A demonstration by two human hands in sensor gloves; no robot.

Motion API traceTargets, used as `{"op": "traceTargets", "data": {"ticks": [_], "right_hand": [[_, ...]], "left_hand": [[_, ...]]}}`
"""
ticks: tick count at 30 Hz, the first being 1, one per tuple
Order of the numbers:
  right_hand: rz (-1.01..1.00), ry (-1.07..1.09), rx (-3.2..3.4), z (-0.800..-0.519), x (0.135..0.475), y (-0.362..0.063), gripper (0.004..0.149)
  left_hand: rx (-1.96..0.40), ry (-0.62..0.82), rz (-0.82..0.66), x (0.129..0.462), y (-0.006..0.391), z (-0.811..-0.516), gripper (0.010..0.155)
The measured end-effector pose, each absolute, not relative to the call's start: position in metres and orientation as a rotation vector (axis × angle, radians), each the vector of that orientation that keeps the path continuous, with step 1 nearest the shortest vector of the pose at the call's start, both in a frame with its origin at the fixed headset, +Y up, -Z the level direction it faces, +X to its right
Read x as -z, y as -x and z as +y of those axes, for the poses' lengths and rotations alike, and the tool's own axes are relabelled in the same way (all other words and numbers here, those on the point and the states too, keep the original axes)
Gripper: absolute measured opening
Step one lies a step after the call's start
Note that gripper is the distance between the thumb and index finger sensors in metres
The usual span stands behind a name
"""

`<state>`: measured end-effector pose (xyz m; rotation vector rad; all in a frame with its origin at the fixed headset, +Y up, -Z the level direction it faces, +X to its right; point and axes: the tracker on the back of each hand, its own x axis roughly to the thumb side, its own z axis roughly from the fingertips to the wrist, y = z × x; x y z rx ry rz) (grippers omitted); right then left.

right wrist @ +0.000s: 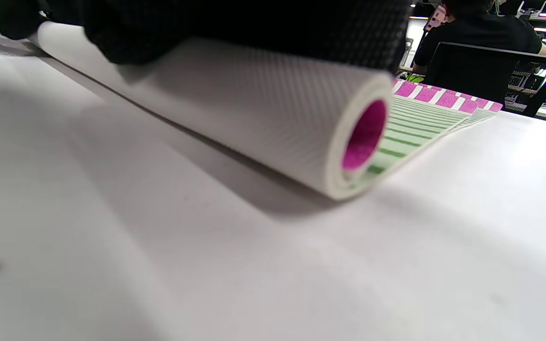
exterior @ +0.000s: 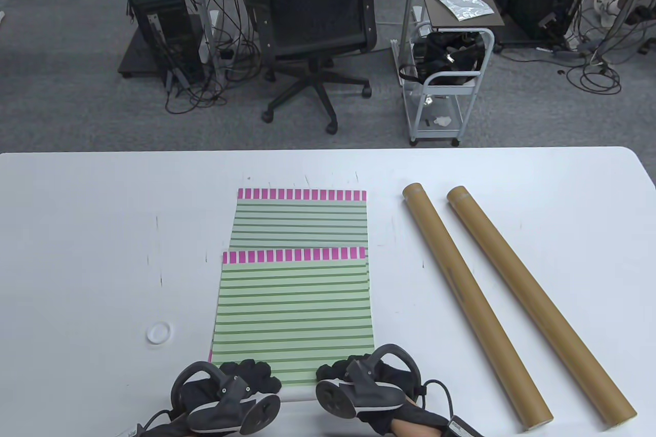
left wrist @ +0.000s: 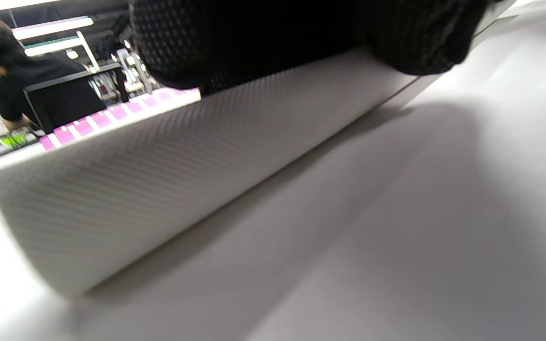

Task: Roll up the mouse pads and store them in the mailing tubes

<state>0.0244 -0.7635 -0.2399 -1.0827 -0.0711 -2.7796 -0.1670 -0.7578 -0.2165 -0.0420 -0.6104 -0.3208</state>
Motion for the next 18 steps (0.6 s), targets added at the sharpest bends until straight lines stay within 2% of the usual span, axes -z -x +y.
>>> {"op": "traceTargets", "data": {"ticks": [9,11,13,15,18], "right_hand": [[0.035,1.088,2.758,-0.759,0.236,-0.032,0.049],[0.008,1.091,2.727,-0.763,0.235,-0.031,0.056],[0.007,1.093,2.723,-0.762,0.235,-0.029,0.057],[0.011,1.089,2.721,-0.763,0.235,-0.027,0.055],[0.017,1.085,2.712,-0.763,0.235,-0.027,0.053]], "left_hand": [[0.204,0.151,-0.531,0.233,0.175,-0.759,0.044],[0.171,0.162,-0.518,0.236,0.179,-0.760,0.043],[0.144,0.180,-0.510,0.238,0.183,-0.762,0.045],[0.149,0.174,-0.517,0.237,0.183,-0.762,0.051],[0.222,0.122,-0.556,0.231,0.180,-0.762,0.046]]}}
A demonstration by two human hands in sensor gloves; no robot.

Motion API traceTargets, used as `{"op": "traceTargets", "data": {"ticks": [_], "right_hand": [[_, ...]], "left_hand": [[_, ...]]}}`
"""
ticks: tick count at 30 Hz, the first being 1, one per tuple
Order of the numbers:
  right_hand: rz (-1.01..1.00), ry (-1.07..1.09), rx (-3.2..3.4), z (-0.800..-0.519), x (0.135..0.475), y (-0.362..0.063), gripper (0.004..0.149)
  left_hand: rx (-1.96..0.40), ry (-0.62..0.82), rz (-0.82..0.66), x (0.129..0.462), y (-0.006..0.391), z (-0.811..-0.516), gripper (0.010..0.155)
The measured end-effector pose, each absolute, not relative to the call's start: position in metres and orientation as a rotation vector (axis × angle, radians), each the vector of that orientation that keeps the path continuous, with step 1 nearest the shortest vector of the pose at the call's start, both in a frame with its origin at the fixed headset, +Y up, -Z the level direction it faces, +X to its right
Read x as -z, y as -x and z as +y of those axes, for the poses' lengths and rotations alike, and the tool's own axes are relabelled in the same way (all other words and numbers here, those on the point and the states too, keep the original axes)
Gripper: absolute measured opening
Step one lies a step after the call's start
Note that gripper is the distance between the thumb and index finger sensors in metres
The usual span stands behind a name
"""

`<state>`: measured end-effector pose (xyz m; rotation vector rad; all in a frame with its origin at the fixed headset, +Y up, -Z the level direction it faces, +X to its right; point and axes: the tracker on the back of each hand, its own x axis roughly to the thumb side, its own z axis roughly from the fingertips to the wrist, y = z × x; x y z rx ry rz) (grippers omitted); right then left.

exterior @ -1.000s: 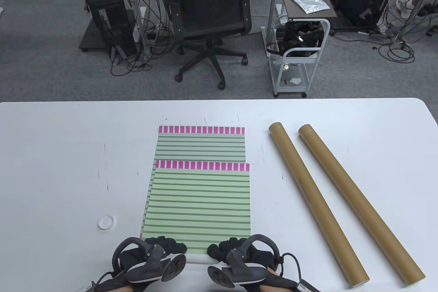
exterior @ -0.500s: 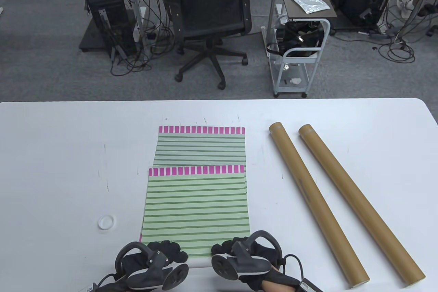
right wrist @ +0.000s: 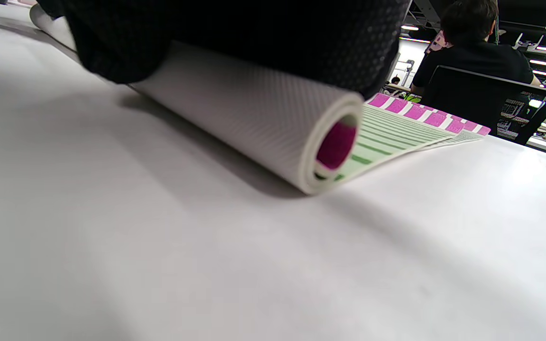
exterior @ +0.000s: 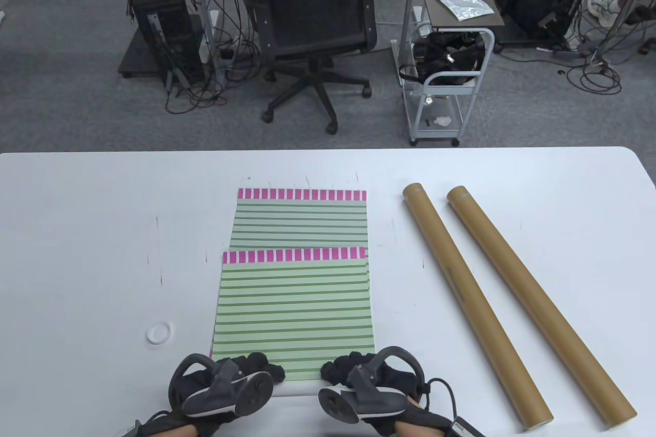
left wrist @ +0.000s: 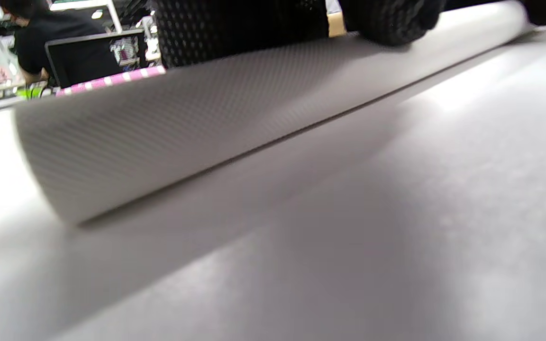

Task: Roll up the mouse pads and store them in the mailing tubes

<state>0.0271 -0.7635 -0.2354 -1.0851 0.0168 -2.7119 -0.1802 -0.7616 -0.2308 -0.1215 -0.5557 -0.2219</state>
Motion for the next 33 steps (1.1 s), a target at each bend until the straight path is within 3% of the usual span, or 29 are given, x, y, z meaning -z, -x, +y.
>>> {"op": "traceTargets", "data": {"ticks": [4,9,15,19,22,26,28,33], "right_hand": [[0.006,1.077,2.724,-0.763,0.236,-0.028,0.052],[0.033,1.086,2.719,-0.761,0.238,-0.028,0.051],[-0.173,1.116,2.797,-0.756,0.239,-0.030,0.047],[-0.173,1.087,2.778,-0.757,0.239,-0.031,0.047],[-0.062,1.065,2.808,-0.753,0.239,-0.034,0.049],[-0.117,1.093,2.801,-0.755,0.237,-0.033,0.049],[-0.150,1.096,2.770,-0.758,0.237,-0.033,0.058],[-0.103,1.081,2.772,-0.759,0.238,-0.031,0.054]], "left_hand": [[0.210,0.127,-0.576,0.228,0.178,-0.761,0.055],[0.249,0.094,-0.569,0.227,0.175,-0.761,0.053],[0.245,0.107,-0.647,0.218,0.172,-0.759,0.050],[0.240,0.117,-0.621,0.222,0.172,-0.759,0.047],[0.218,0.138,-0.588,0.226,0.174,-0.761,0.046],[0.177,0.171,-0.549,0.231,0.176,-0.763,0.045],[0.204,0.138,-0.543,0.230,0.175,-0.762,0.046],[0.226,0.113,-0.549,0.229,0.177,-0.761,0.050]]}}
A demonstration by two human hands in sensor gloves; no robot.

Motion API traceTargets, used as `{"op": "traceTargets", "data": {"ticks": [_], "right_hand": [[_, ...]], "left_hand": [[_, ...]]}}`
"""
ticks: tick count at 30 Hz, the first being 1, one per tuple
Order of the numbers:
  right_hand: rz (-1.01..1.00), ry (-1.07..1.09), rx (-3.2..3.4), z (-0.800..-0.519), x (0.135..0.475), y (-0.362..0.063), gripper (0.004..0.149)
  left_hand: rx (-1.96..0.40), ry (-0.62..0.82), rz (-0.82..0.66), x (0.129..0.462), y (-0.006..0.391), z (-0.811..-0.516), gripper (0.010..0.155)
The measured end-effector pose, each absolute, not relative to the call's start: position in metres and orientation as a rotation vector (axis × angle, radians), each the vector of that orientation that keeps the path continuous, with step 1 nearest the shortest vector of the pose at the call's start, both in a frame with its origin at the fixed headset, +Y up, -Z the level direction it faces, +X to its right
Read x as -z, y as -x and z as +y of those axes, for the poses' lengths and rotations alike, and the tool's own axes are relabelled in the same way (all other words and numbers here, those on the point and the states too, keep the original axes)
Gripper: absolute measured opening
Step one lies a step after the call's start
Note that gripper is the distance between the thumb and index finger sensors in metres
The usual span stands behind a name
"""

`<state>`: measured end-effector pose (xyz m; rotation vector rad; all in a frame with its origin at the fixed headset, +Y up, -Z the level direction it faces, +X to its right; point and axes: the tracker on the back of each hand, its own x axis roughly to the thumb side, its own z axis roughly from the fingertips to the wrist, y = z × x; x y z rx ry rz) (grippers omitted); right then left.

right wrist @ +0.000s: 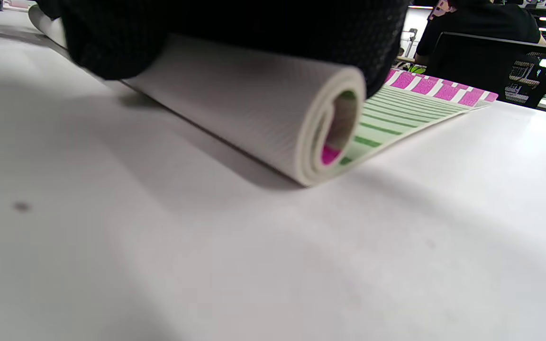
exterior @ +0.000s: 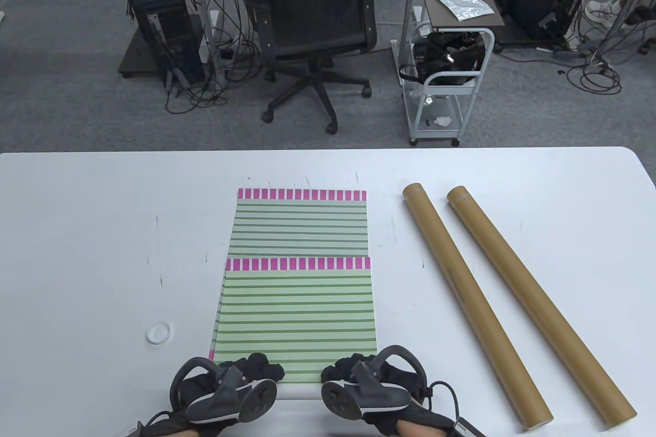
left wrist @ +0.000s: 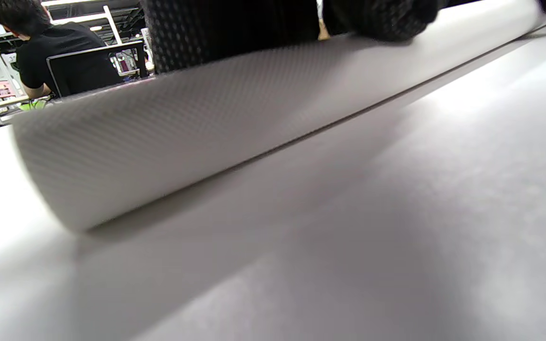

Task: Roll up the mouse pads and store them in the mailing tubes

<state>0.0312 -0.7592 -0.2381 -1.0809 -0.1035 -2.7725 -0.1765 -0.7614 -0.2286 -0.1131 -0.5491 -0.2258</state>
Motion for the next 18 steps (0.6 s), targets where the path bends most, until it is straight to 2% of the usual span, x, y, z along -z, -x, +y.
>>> {"op": "traceTargets", "data": {"ticks": [2,5,7,10,15,18], "right_hand": [[-0.079,1.082,2.765,-0.759,0.237,-0.030,0.052],[-0.070,1.079,2.762,-0.758,0.239,-0.029,0.051],[-0.105,1.082,2.782,-0.757,0.242,-0.029,0.050],[-0.250,1.096,2.852,-0.755,0.242,-0.031,0.049],[-0.149,1.075,2.790,-0.756,0.237,-0.032,0.054],[-0.134,1.103,2.786,-0.753,0.235,-0.030,0.047]], "left_hand": [[0.238,0.105,-0.566,0.227,0.176,-0.762,0.045],[0.229,0.126,-0.589,0.224,0.175,-0.764,0.056],[0.317,0.030,-0.587,0.220,0.174,-0.763,0.051],[0.302,0.060,-0.597,0.219,0.170,-0.760,0.047],[0.216,0.113,-0.539,0.231,0.177,-0.760,0.046],[0.220,0.109,-0.519,0.233,0.178,-0.761,0.053]]}}
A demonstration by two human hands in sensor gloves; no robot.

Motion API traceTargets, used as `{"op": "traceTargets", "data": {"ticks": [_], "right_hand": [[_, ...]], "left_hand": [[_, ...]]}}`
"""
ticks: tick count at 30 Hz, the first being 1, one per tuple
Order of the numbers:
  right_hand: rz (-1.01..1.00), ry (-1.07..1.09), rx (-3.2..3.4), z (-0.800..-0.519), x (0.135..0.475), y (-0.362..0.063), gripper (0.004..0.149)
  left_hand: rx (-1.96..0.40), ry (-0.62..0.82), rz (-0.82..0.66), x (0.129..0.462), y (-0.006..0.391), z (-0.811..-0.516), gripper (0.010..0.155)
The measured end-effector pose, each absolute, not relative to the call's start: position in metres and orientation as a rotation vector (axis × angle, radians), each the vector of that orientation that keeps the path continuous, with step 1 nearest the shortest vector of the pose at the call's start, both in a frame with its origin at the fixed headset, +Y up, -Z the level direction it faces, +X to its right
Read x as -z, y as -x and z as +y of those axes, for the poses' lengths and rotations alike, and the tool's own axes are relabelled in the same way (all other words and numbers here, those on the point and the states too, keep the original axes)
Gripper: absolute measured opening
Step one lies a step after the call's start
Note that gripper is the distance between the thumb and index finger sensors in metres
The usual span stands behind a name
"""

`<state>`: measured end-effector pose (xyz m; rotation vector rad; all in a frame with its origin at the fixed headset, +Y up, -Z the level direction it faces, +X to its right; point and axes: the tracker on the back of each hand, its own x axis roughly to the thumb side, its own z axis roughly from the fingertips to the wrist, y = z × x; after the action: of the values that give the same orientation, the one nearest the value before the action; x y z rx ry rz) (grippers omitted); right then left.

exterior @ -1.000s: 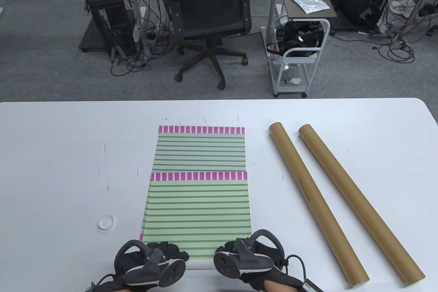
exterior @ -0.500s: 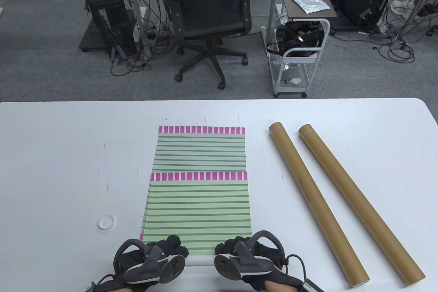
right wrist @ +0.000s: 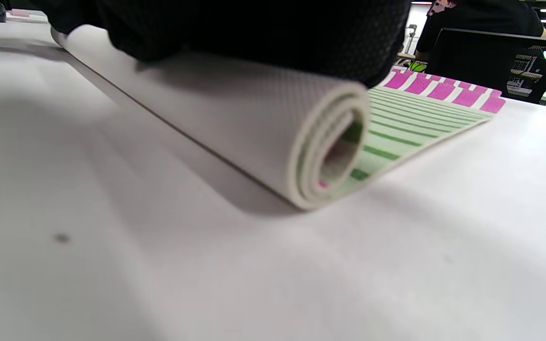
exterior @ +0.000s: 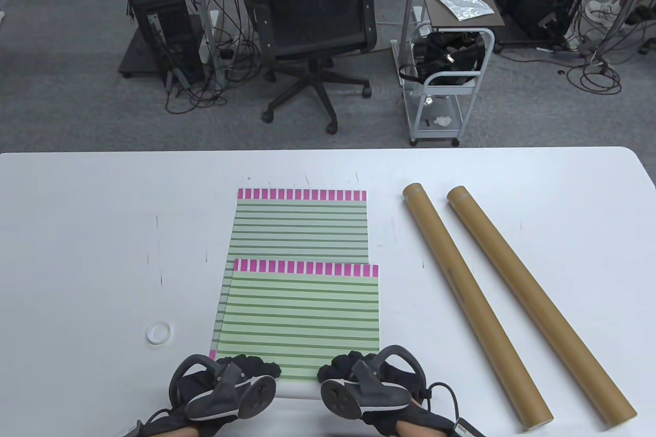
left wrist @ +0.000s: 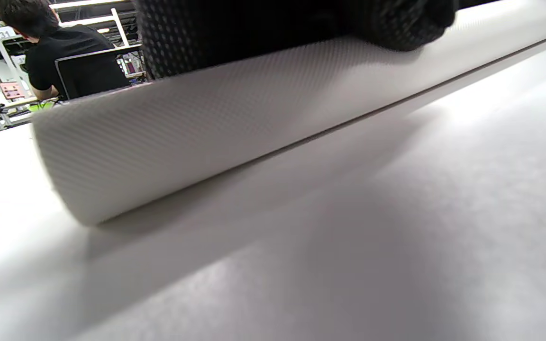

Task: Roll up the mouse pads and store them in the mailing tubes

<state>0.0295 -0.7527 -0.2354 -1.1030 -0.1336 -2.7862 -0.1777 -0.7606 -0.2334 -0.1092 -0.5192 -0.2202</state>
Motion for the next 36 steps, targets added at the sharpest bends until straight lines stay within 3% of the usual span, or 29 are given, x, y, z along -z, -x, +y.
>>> {"op": "traceTargets", "data": {"ticks": [5,18,24,30,36], "right_hand": [[-0.214,1.093,2.774,-0.757,0.236,-0.031,0.062],[-0.140,1.055,2.761,-0.756,0.241,-0.030,0.053],[-0.266,1.067,2.794,-0.754,0.243,-0.035,0.051],[-0.084,1.040,2.775,-0.751,0.239,-0.039,0.052],[-0.176,1.011,2.751,-0.758,0.244,-0.040,0.061]], "left_hand": [[0.242,0.092,-0.520,0.231,0.176,-0.761,0.042],[0.261,0.084,-0.525,0.234,0.182,-0.760,0.052],[0.216,0.130,-0.574,0.229,0.178,-0.759,0.050],[0.180,0.175,-0.529,0.237,0.181,-0.761,0.047],[0.197,0.148,-0.504,0.237,0.181,-0.759,0.046]]}}
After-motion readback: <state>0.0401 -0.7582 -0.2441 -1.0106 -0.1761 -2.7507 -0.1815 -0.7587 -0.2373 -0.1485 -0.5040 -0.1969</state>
